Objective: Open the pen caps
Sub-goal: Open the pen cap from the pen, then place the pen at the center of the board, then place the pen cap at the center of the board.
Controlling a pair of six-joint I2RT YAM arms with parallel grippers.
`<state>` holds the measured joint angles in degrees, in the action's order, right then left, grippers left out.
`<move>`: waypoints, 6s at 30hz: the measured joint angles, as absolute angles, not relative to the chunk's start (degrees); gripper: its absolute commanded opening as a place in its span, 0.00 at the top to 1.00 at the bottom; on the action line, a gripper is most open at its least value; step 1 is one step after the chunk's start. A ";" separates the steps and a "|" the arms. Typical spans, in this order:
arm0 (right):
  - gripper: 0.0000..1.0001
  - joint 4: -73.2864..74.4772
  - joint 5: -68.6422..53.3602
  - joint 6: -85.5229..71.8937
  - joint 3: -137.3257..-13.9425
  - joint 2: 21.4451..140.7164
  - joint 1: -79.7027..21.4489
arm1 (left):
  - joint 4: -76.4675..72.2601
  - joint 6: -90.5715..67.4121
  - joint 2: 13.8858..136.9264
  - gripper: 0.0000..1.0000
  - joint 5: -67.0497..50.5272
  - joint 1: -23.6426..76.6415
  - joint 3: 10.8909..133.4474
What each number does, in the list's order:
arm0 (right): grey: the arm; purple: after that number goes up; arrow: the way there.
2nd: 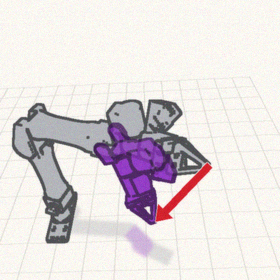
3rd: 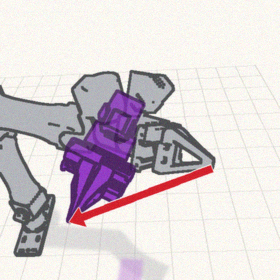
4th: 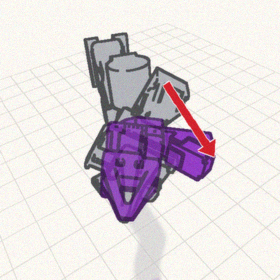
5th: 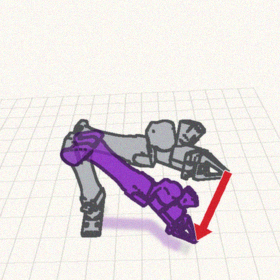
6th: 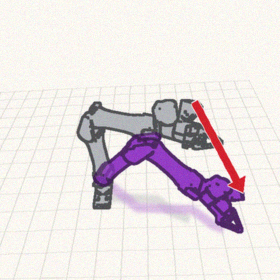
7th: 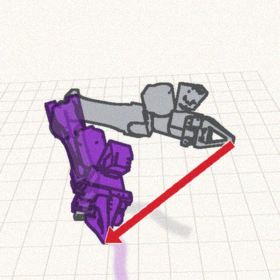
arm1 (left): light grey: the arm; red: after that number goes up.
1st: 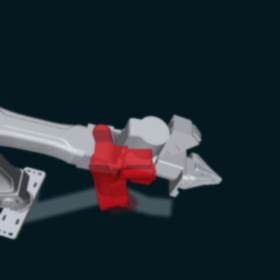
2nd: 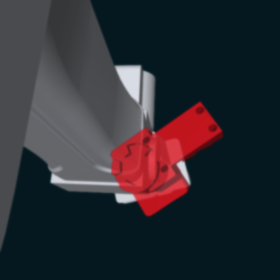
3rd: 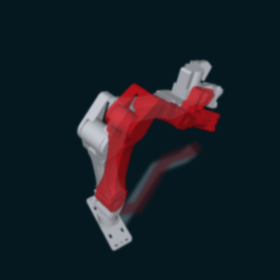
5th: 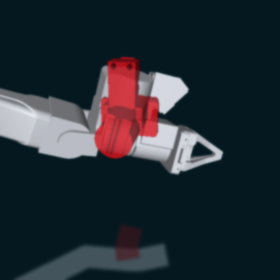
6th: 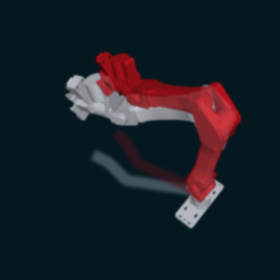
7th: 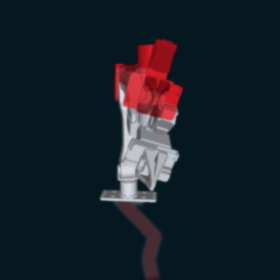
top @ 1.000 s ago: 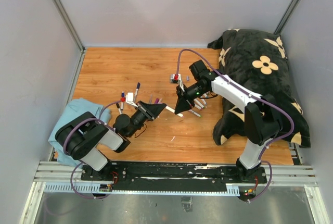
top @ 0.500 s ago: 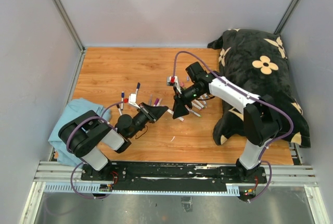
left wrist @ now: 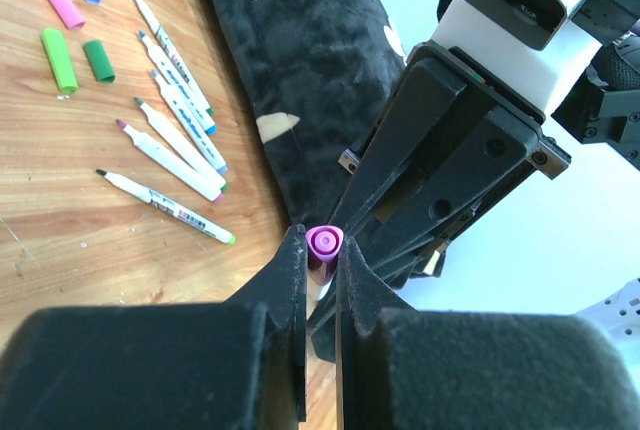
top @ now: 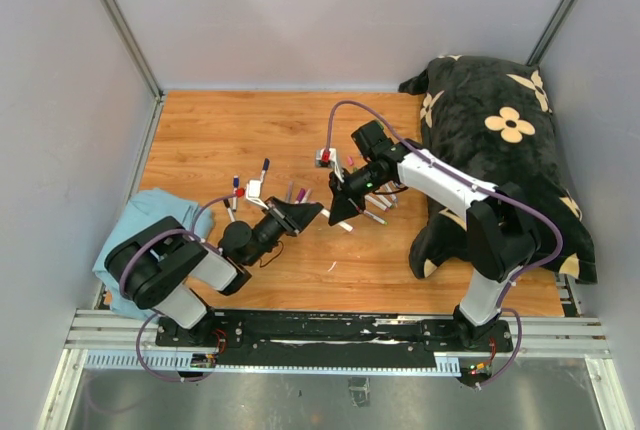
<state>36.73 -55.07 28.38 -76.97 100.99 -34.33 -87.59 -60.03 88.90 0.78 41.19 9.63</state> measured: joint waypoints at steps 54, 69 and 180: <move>0.98 36.69 -25.43 26.11 -71.79 104.31 -35.77 | -47.94 -57.32 44.56 1.00 1.67 26.15 0.49; 0.96 35.46 -23.27 25.10 -71.79 105.58 -35.77 | -48.36 -58.37 46.13 1.00 0.30 26.15 0.49; 0.60 35.64 -29.85 29.67 -71.02 87.31 -27.31 | -9.10 -33.93 107.96 0.80 7.86 36.18 59.27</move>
<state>35.64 -29.85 29.67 -71.02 87.31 -27.31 -9.10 -33.93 107.96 7.86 36.18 59.27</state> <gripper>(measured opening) 0.396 0.151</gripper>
